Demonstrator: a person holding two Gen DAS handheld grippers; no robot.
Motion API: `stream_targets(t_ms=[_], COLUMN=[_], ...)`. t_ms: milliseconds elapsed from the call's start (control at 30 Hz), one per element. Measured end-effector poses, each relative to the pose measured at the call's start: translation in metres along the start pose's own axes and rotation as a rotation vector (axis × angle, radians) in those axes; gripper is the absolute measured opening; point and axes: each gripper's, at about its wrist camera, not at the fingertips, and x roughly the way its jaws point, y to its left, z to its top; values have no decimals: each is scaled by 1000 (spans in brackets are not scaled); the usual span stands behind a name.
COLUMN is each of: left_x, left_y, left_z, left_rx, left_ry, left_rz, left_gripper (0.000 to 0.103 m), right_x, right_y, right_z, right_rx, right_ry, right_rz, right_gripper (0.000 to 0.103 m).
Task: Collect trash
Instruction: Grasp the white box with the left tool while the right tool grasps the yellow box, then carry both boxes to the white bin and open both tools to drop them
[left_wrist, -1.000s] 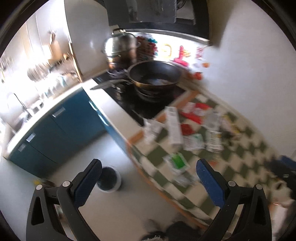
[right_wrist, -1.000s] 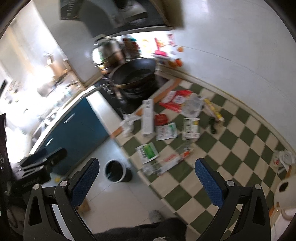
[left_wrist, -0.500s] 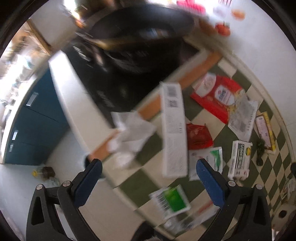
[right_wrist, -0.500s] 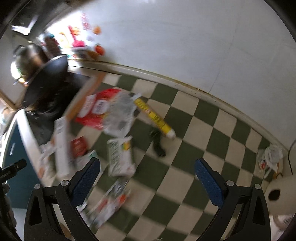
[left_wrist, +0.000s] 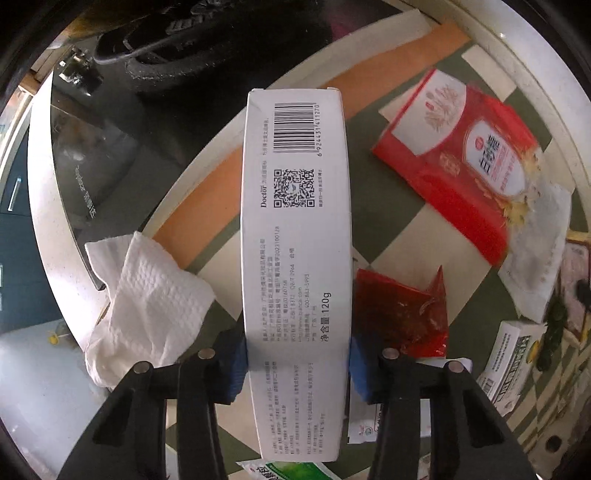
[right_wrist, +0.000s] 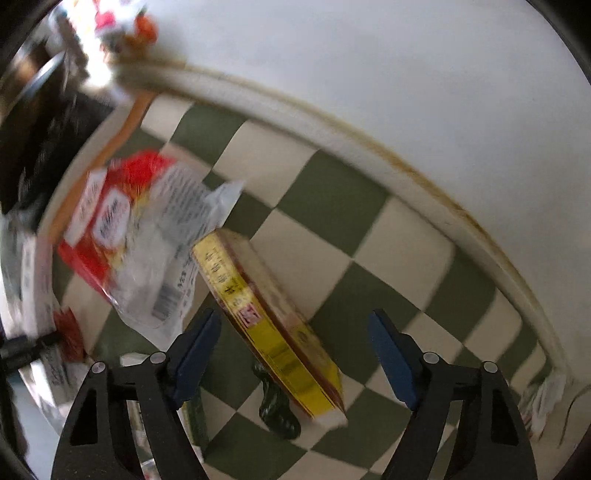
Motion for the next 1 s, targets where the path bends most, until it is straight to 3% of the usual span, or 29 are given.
stream_targets(t_ms=[33, 67, 100, 233, 433, 600, 800, 1000], left_x=[-4, -7, -12, -49, -117, -168, -205, -211], left_y=[1, 2, 1, 0, -1, 20, 90, 197], left_z=[-3, -5, -7, -19, -42, -73, -107, -149], left_rx=[1, 6, 11, 35, 75, 73, 34, -68], left_ry=[-8, -21, -32, -101, -227, -340, -436, -473], left_rz=[12, 23, 33, 65, 60, 8, -29, 40], left_gripper=[42, 42, 42, 42, 41, 42, 42, 41], right_x=[7, 14, 19, 13, -32, -98, -164, -177], right_y=[3, 4, 4, -5, -21, -10, 65, 189], right_z=[1, 2, 2, 5, 0, -24, -74, -116], right_rx=[-14, -17, -15, 16, 80, 110, 102, -8], right_ry=[14, 25, 32, -24, -123, -205, -270, -253], right_rz=[6, 17, 29, 59, 125, 175, 271, 332], right_gripper=[65, 46, 35, 25, 23, 23, 23, 23])
